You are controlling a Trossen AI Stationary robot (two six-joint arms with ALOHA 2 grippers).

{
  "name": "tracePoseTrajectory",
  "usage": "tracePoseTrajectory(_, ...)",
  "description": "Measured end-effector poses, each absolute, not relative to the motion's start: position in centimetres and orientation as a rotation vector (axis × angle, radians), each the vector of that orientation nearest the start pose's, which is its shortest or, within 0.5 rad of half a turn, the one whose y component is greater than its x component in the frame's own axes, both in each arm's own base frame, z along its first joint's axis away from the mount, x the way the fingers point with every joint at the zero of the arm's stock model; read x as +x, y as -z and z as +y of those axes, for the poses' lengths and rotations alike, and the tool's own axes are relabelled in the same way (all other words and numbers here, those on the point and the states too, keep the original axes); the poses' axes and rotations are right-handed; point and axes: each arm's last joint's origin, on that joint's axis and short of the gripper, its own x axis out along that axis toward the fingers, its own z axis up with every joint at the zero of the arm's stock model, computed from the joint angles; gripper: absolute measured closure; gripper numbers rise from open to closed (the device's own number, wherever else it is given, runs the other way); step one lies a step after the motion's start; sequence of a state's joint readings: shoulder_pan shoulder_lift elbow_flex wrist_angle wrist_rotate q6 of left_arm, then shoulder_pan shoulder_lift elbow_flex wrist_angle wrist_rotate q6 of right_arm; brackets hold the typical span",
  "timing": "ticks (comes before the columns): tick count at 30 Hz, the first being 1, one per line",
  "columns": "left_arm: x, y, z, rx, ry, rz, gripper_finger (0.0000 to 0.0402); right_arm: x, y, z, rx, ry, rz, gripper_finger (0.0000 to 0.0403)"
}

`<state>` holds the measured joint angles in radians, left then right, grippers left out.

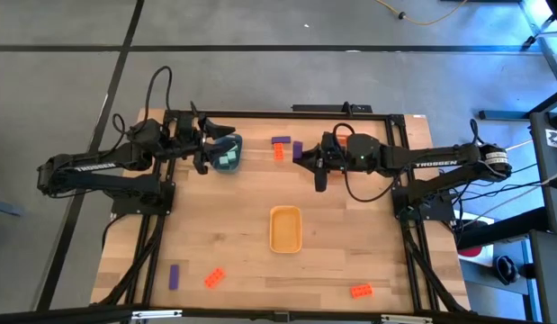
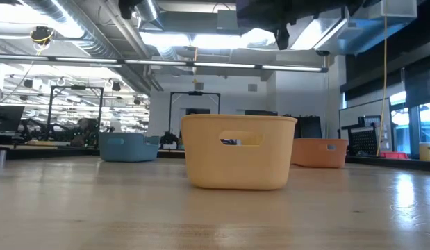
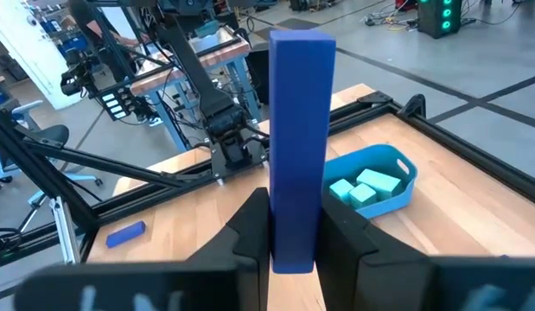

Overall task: Sort & place blocks by color
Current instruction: Put the bottom right purple block into the orange bin

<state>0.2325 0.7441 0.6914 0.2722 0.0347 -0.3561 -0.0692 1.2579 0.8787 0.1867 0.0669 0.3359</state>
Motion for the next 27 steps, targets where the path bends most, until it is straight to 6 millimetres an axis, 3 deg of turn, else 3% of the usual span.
tracePoseTrajectory(6, 16.3, -35.0, 3.9, -0.327, -0.190, -0.255, 0.0140, 27.8, -28.8, -3.2, 0.355, 0.284, 0.299, 0.0344)
tracePoseTrajectory(9, 16.3, -35.0, 3.9, -0.327, -0.190, -0.255, 0.0140, 26.6, -27.5, -5.2, 0.445, 0.467, 0.477, 0.0344)
tracePoseTrajectory(15, 16.3, -35.0, 3.9, -0.327, -0.190, -0.255, 0.0140, 22.4, -25.8, -9.9, 0.597, 0.834, 0.866, 0.0344)
tracePoseTrajectory(20, 16.3, -35.0, 3.9, -0.329, -0.205, -0.257, 0.0140, 20.6, -22.5, -12.4, 0.774, 0.866, 1.002, 0.0344)
tracePoseTrajectory(27, 16.3, -35.0, 3.9, -0.329, -0.208, -0.258, 0.0140, 20.7, -17.9, -13.0, 0.891, 0.909, 1.033, 0.0344)
